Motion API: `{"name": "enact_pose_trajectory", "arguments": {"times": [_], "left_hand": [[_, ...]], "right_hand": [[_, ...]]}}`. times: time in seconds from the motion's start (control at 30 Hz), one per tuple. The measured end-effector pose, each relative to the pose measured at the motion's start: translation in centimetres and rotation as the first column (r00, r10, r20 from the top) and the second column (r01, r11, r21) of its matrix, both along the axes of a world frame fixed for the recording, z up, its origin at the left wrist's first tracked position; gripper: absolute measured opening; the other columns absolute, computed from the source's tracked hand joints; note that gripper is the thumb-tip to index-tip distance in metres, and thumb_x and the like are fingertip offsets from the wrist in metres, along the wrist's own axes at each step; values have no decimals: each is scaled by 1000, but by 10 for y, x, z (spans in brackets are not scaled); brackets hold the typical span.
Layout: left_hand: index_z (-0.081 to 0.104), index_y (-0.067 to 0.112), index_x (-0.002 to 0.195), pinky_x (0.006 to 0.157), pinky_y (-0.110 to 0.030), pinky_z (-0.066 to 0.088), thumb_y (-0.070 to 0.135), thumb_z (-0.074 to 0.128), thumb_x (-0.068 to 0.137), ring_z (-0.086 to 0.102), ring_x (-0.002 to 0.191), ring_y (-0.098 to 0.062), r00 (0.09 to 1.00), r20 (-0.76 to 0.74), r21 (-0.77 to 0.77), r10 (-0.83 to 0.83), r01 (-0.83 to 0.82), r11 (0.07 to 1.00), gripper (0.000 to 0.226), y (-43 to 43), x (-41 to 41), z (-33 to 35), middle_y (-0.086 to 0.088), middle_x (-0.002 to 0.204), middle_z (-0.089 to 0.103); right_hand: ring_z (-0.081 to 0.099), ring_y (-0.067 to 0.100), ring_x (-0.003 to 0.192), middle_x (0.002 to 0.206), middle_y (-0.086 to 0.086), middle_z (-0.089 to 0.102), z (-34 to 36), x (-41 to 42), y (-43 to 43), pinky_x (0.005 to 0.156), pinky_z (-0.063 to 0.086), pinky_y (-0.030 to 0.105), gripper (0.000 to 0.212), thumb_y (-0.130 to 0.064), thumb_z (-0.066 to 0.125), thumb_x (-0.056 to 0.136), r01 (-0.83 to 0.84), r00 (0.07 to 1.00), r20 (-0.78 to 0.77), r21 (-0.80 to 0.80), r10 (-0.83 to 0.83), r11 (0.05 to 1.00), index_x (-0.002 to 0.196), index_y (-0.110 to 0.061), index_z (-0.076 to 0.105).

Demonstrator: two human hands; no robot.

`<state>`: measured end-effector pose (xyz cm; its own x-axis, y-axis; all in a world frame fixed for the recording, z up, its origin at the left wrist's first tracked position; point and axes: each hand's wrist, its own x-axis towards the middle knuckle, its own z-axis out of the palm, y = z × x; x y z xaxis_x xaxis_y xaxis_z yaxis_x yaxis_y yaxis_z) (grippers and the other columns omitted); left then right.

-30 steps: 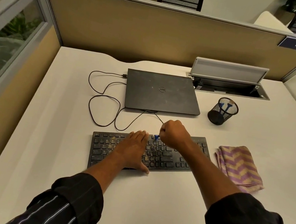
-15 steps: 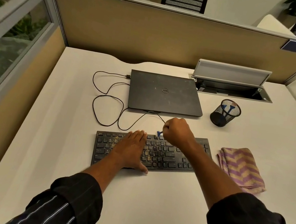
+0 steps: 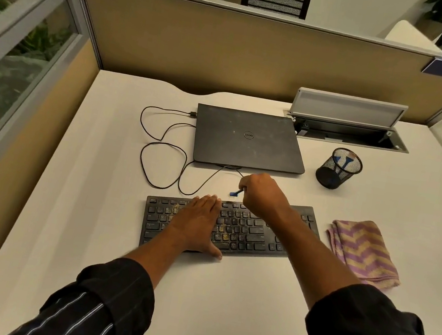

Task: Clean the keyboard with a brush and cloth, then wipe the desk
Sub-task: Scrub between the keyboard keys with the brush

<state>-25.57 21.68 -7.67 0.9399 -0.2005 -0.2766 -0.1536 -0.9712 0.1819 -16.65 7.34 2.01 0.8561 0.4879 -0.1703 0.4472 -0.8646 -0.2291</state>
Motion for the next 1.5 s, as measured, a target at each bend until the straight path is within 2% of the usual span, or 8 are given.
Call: {"name": "enact_pose_trajectory", "arguments": {"times": [0.2,0.4,0.63,0.8,1.0,1.1,1.23,1.5], "left_hand": [[-4,8,159,126,-42,5,85,66,66,0,155,-27,1000,2,-15,-4,4,1000,140,1,-1,1,-12,168,-1],[-4,8,159,126,-42,5,84,67,66,0,155,-27,1000,2,-26,3,-2,1000,140,1,-1,1,-12,168,-1],[-5,9,159,126,-43,4,85,66,65,-2,155,-27,1000,-12,-10,25,-25,1000,141,8,-5,1,-11,168,-2],[-2,9,159,126,-42,4,86,66,64,1,155,-27,999,8,-9,42,-42,999,140,12,-8,1,-12,168,1],[2,7,159,126,-41,5,85,68,63,5,155,-27,998,24,-15,63,-62,998,141,15,-12,4,-12,168,5],[0,7,159,125,-40,4,85,67,64,4,155,-28,998,25,-8,61,-60,998,140,17,-13,5,-12,168,4],[0,6,159,125,-40,3,85,67,64,4,155,-28,998,21,-3,59,-59,998,140,17,-14,6,-12,168,4],[-1,7,159,126,-41,3,87,66,63,2,155,-27,998,11,-10,60,-60,998,142,23,-15,1,-12,168,3]], "right_hand": [[66,22,89,103,12,71,-7,-4,-3,84,57,33,22,-12,67,87,-37,998,-56,-72,33,997,106,-4,72],[66,23,85,103,13,72,1,1,2,78,56,32,23,-12,63,90,-3,1000,-13,-12,3,1000,111,-6,72],[66,22,85,101,12,72,-3,-1,-2,79,57,32,22,-15,69,86,-20,998,-61,-74,15,997,104,-5,73],[65,20,77,98,12,73,-4,0,8,70,55,28,22,-9,58,91,24,999,-23,51,-23,998,107,-7,73],[65,20,75,89,11,72,-13,-12,13,73,58,31,17,-8,59,88,39,996,-87,16,-38,999,95,-3,74],[64,19,74,88,9,72,-10,-10,15,69,55,28,18,-9,58,88,55,994,-92,43,-51,998,94,-5,75],[65,20,72,87,10,73,-11,-7,18,69,59,34,22,-10,54,89,88,994,-81,98,-80,991,91,-6,75],[67,24,71,80,11,72,-16,-12,20,69,60,36,20,-9,54,87,116,987,-119,72,-107,991,83,-2,73]]}}
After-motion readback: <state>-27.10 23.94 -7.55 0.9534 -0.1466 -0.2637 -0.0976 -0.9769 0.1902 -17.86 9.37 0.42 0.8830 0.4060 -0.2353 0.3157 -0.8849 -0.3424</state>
